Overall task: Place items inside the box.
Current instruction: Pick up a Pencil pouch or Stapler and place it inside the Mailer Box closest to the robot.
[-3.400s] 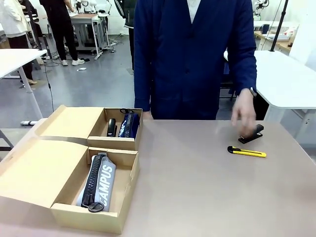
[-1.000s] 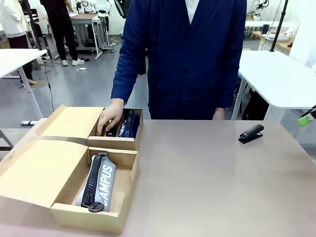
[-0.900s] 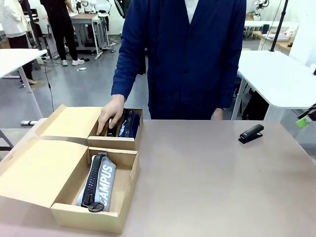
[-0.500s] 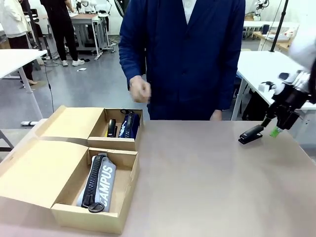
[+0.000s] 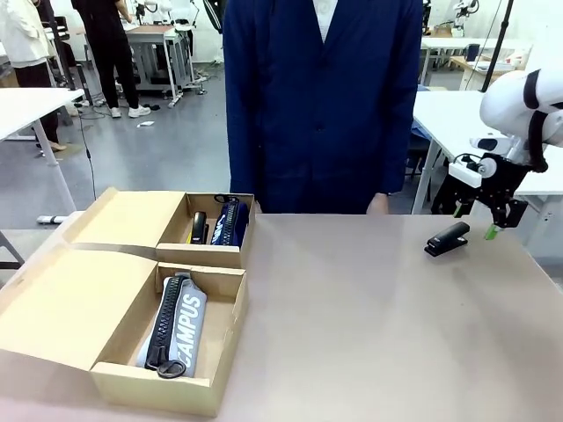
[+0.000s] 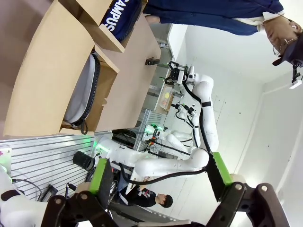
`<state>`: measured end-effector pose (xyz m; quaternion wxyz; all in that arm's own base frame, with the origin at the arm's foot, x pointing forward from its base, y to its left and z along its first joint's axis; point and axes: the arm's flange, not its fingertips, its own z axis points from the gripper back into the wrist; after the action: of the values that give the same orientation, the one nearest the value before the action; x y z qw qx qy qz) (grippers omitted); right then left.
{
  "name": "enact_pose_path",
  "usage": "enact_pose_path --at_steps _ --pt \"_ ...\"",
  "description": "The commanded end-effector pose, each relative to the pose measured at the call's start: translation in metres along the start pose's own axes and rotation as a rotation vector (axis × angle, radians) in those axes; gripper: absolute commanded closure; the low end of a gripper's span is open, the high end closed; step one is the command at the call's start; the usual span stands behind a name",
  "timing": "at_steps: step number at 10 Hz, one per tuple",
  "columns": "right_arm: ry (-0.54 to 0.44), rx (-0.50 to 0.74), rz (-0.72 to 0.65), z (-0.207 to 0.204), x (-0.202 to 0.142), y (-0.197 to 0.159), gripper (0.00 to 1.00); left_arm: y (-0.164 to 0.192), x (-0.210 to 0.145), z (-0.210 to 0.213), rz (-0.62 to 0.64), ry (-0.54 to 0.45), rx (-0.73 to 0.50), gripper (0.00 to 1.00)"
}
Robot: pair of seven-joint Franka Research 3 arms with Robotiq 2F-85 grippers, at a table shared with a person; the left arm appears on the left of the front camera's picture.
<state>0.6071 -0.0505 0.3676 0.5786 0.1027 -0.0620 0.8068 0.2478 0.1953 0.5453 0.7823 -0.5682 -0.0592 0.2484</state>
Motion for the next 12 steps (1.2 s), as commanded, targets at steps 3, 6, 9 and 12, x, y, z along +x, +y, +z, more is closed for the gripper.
enact_pose_path --at_steps 3,6,9,12 --pt "-0.003 -0.100 -0.019 -0.029 -0.005 -0.017 0.00 0.001 -0.003 0.002 -0.011 0.009 0.006 0.00" --pt "-0.038 -0.152 -0.020 -0.043 0.001 -0.025 0.00 0.001 -0.003 0.002 -0.011 0.009 0.006 0.00" --pt "-0.019 -0.103 -0.038 -0.057 -0.003 -0.029 0.00 0.001 -0.003 0.002 -0.011 0.009 0.006 0.00" --pt "-0.016 -0.101 -0.079 -0.059 -0.004 -0.026 0.00 0.001 -0.003 0.002 -0.011 0.009 0.006 0.00"
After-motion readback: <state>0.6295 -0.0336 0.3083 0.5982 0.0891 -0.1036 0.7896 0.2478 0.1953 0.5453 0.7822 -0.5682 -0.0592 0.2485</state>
